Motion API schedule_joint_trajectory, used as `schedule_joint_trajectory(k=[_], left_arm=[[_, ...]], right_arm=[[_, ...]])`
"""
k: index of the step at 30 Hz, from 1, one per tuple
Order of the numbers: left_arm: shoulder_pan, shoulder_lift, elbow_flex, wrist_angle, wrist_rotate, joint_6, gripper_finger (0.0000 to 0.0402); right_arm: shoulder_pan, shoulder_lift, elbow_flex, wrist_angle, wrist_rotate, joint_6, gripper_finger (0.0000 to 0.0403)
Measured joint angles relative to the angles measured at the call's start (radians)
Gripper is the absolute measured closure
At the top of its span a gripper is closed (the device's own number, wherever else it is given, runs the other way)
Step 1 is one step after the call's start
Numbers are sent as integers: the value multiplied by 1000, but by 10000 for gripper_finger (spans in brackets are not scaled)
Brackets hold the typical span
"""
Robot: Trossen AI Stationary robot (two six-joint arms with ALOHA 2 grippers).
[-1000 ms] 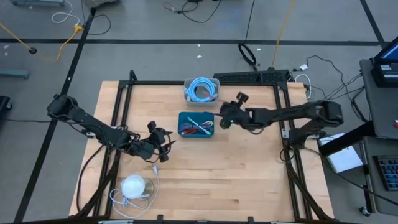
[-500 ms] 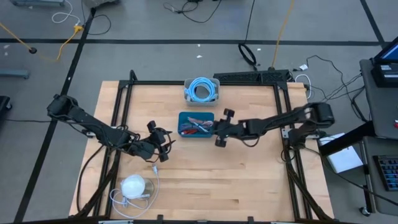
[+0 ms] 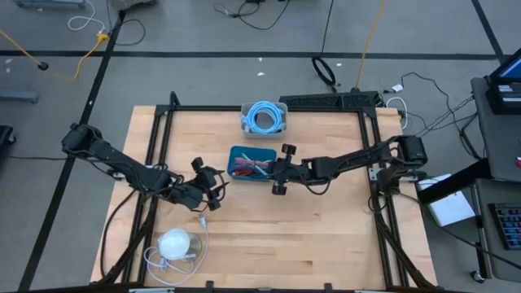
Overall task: Pick & Place USB Port
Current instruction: Put the pink charger cable into the blue bin, then adjust the blue bin
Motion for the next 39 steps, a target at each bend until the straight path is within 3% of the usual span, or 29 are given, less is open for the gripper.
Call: schedule_joint_trajectory(k=[10,14,22,30,34,38,39], left_arm=[[0,0,0,14,0,1,204],[0,0,0,35,0,6,204],[0,0,0,37,-3,5,204],[51,0,0,140,-51,60,206],[153,0,0,37,-64,3,255],[286,0,0,-232,-77,-260,371],[309,0,-6,-264,-80,-314,384]], right_arm=[[-26,36,8,35,-41,3,391],[-48,71,10,67,-106,5,353],[-33,36,7,82,88,-68,255],[-19,-66,7,122,107,-51,229],[23,-106,8,101,113,27,247],[99,-130,7,45,244,68,294],[118,-135,7,16,283,79,311]])
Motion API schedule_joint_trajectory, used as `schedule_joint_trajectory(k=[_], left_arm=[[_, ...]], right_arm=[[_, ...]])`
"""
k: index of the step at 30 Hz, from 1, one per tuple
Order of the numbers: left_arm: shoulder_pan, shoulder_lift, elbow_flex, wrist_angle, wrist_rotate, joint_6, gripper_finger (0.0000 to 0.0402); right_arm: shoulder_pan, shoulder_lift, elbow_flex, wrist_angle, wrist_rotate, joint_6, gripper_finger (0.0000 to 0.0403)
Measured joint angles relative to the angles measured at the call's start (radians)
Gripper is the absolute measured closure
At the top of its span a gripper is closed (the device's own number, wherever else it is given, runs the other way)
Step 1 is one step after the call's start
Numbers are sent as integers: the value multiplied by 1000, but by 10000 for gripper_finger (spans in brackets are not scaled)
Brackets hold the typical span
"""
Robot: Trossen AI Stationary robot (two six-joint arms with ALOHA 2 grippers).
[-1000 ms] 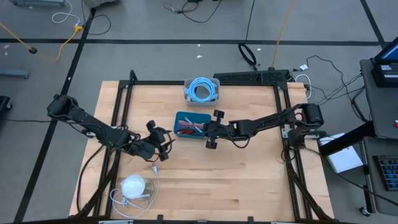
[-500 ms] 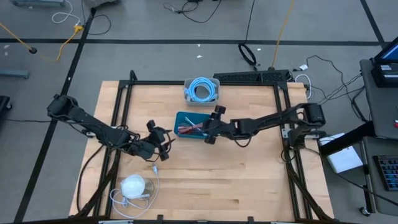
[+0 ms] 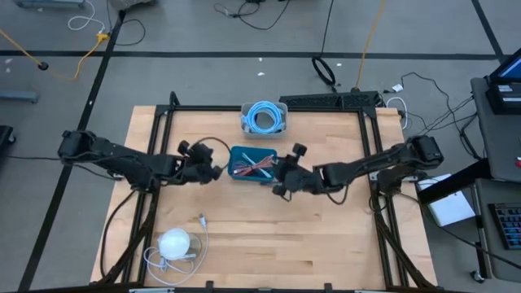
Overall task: Pick & Place USB Port
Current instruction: Adjust the blue bin
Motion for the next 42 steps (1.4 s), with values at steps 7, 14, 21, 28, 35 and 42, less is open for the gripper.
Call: schedule_joint_trajectory(k=[7,14,21,28,35,42], left_arm=[[92,5,-69,191,114,23,399],[125,91,-80,234,169,14,400],[188,184,-79,330,260,17,401],[250,285,-79,489,396,81,401],[270,372,-78,645,486,100,401],[269,388,-74,699,509,94,401]], right_arm=[[69,-10,-5,-271,142,258,393],[23,-8,-179,-228,137,406,402],[-29,-8,-358,-33,55,483,402],[-30,-8,-388,49,49,460,402],[-31,-8,-388,63,31,424,403],[-31,-8,-388,78,31,409,403]])
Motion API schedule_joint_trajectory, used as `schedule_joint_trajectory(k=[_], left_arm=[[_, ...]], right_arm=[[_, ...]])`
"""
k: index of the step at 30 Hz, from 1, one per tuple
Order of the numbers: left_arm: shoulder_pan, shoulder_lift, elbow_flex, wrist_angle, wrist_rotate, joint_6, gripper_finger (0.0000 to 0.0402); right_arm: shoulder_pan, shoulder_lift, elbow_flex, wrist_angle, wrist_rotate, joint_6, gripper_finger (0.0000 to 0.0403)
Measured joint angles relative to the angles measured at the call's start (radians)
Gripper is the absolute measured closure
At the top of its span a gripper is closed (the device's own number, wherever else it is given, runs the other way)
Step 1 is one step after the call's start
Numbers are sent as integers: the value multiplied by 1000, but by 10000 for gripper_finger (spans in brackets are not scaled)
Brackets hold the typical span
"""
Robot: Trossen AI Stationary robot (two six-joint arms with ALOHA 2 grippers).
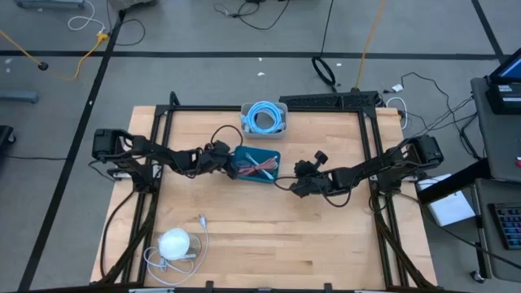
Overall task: Pick & Place USB Port
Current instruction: Adjust the blue bin
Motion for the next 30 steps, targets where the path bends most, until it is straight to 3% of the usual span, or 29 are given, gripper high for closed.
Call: schedule_joint_trajectory(k=[16,27,30], left_arm=[[-79,-1,73,24,1,57,402],[-78,-15,73,-75,-149,110,402],[-77,-46,73,-82,-162,151,402]], right_arm=[[0,0,0,29,0,-12,403],[-8,0,0,39,-6,-81,403],[-30,0,-8,93,-70,-115,403]])
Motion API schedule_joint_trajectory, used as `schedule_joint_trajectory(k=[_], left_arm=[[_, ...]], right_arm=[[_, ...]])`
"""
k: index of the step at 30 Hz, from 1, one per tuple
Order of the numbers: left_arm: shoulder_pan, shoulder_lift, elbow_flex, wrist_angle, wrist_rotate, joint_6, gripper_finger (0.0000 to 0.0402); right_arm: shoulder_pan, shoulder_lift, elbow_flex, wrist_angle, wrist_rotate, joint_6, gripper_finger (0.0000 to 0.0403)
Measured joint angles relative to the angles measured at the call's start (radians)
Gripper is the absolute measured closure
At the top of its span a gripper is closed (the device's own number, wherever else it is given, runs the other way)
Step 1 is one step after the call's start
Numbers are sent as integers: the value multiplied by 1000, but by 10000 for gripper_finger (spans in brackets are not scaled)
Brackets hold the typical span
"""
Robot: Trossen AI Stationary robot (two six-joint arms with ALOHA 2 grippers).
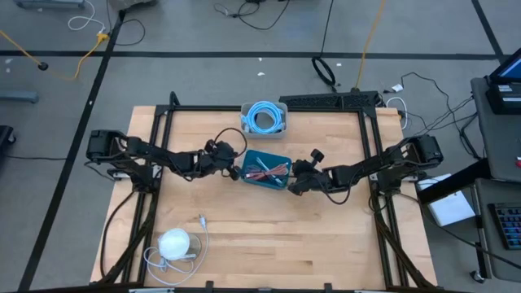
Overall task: Pick & Place USB Port
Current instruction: Adjust the blue bin
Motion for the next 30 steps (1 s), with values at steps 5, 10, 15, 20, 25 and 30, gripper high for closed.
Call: schedule_joint_trajectory(k=[5,10,15,20,25,30], left_arm=[[-3,-76,0,-26,-6,44,402],[-22,-141,0,-90,-50,73,401],[-27,-151,0,-162,0,45,402],[-27,-98,-23,-152,15,19,402],[-23,-39,-26,-40,92,41,401],[-24,15,-26,64,174,59,401]], right_arm=[[-40,-1,-89,243,-114,-82,403],[-77,-1,-134,278,-114,-78,403],[-99,-1,-135,296,-114,-81,403],[-99,-1,-135,335,-116,-96,403],[-97,-1,-135,366,-139,-96,403],[-97,-1,-135,379,-140,-100,403]])
